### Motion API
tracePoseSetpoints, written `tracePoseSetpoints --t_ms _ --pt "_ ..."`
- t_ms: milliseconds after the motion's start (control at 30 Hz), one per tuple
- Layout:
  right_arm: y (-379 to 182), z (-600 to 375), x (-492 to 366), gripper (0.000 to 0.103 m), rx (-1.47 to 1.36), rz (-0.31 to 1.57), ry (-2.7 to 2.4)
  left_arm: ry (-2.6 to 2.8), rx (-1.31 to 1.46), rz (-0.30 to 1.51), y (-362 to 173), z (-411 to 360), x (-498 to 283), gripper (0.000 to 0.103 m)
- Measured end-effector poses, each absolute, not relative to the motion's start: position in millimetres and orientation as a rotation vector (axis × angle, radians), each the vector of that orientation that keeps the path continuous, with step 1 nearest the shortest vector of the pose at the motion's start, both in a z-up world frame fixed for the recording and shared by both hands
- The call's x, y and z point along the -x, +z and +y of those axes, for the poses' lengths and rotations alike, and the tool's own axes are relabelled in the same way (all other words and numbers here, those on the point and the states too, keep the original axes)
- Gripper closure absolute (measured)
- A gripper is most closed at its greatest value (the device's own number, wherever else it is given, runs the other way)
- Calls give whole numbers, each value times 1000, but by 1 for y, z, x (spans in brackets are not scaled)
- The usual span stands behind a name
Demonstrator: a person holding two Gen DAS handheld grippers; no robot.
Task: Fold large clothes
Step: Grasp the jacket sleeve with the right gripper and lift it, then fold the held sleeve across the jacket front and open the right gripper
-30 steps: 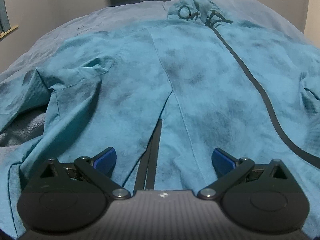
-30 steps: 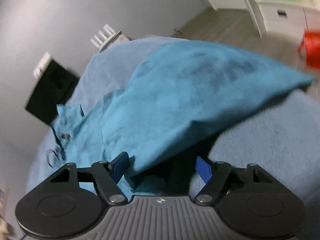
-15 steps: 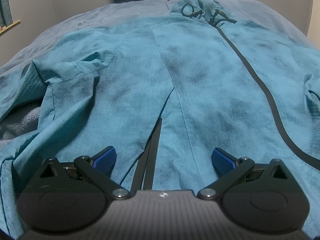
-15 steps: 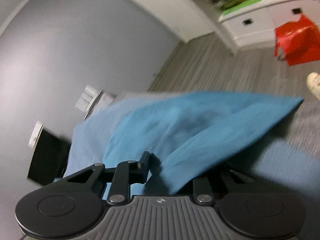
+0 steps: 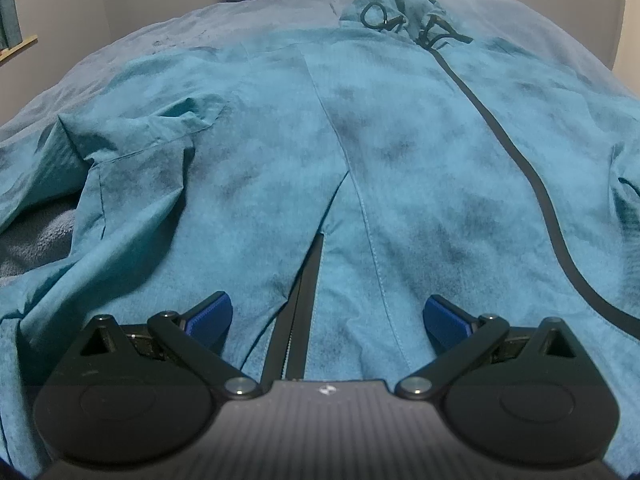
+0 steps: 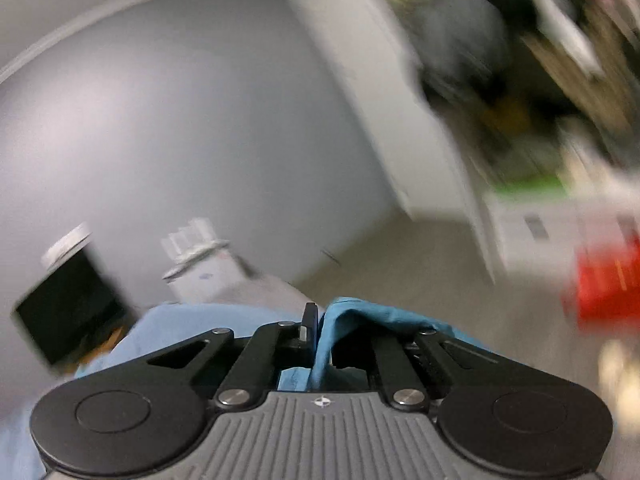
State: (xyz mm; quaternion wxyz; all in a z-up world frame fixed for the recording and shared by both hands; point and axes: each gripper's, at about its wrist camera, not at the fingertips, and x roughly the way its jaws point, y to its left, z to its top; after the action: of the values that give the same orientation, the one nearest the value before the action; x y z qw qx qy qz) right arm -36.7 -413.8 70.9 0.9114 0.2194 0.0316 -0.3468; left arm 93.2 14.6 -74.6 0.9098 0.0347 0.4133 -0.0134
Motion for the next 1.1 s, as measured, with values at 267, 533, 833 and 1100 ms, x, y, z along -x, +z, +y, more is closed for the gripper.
tracePoseSetpoints --t_ms 267,533,833,1100 --pt "141 -245 -20 89 -2 63 -252 -41 -59 842 -75 18 -88 0" --pt "52 -127 -76 77 17 355 -3 -53 -55 837 -74 20 -84 0" --pt "-42 -143 -66 15 -220 583 -79 -62 -51 834 -74 22 -80 0" --pt "-48 -222 -62 63 -673 454 -230 -60 -52 834 -73 22 -80 0"
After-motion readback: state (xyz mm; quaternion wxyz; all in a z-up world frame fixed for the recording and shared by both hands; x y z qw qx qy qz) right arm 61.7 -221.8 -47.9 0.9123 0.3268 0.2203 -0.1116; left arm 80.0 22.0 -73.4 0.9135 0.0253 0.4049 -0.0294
